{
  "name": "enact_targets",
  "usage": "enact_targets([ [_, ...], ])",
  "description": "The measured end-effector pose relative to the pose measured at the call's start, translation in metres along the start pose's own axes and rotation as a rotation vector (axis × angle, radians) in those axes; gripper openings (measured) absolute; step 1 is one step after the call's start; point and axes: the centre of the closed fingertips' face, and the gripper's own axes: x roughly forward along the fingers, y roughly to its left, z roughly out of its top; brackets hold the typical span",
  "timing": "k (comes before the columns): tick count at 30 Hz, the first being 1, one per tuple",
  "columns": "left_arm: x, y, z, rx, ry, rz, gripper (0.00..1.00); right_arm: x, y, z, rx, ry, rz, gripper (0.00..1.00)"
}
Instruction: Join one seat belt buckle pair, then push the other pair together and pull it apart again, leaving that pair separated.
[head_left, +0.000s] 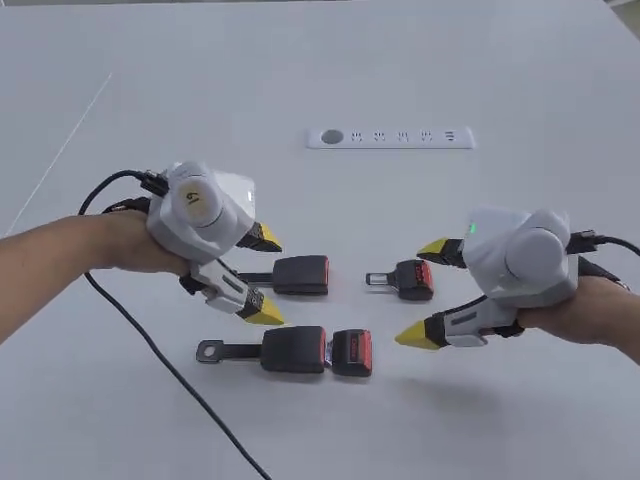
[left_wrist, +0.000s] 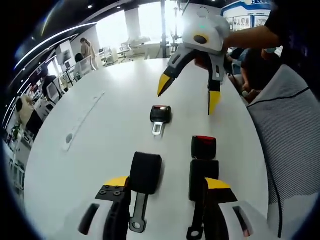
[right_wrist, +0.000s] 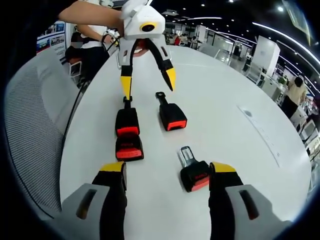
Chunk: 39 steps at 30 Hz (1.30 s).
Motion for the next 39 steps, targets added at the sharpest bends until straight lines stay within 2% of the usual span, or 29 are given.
enact_targets([
  [9,0.002,0.012,-0.001,-0.003,0.007,0.029,0.59,-0.005,-0.017,-0.014,-0.013,0.025,-0.016,0.63],
  [14,0.007,0.021,-0.004,0.002,0.024,0.045,0.57,-0.004,-0.026,-0.022,-0.018,0.037,-0.024,0.59],
  [23,0.017,0.034,-0.013,0.007,0.063,0.058,0.48,0.003,-0.035,-0.033,-0.041,0.071,-0.020,0.51],
  [30,0.027,0.040,-0.020,0.007,0.089,0.046,0.44,0.007,-0.042,-0.036,-0.053,0.092,-0.014,0.42],
  [35,0.035,0.042,-0.026,0.014,0.115,0.029,0.43,0.014,-0.044,-0.039,-0.055,0.107,0.005,0.40],
  [39,0.042,0.043,-0.026,0.025,0.123,0.011,0.42,0.020,-0.046,-0.041,-0.060,0.121,0.029,0.40],
])
